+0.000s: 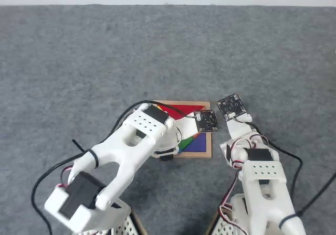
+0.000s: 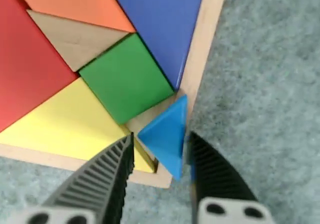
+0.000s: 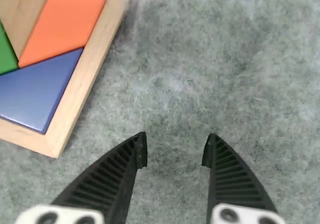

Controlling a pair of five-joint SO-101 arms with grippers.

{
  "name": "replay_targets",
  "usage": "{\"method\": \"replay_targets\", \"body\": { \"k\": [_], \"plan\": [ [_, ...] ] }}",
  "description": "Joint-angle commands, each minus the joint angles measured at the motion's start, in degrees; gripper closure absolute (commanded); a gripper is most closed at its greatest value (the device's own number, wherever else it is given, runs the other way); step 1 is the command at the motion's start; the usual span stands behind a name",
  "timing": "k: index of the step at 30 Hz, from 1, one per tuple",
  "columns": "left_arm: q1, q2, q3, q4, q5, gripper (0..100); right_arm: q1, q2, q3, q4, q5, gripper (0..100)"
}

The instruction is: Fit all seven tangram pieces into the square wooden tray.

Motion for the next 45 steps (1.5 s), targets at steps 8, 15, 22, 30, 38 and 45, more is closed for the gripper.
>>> {"method": "replay_targets", "body": {
  "k": [8,15,22,30,38,45],
  "plan": [
    [-0.26,-4.48,-0.84,-0.79,0.79,81,0.31,-1.45,-0.18,-0.57,0.62,81.5],
    [-7.12,-10.99,-7.16,4.48,5.10,81,0.75,-2.07,-0.79,0.48,0.44,81.6],
    [-11.78,-32.88,-0.13,0.09,28.13,81,1.45,-11.12,-0.97,6.55,-3.60,93.4],
    [-18.64,-49.93,25.45,-19.78,40.62,81,10.15,-37.05,1.23,17.01,-8.62,99.1],
    [-18.20,-64.97,43.47,-28.31,42.02,81,6.73,-59.38,13.89,22.29,-4.92,99.0],
    [-18.11,-80.97,55.08,-28.40,42.46,81,6.64,-55.96,16.70,19.74,-4.66,99.0]
  ]
}}
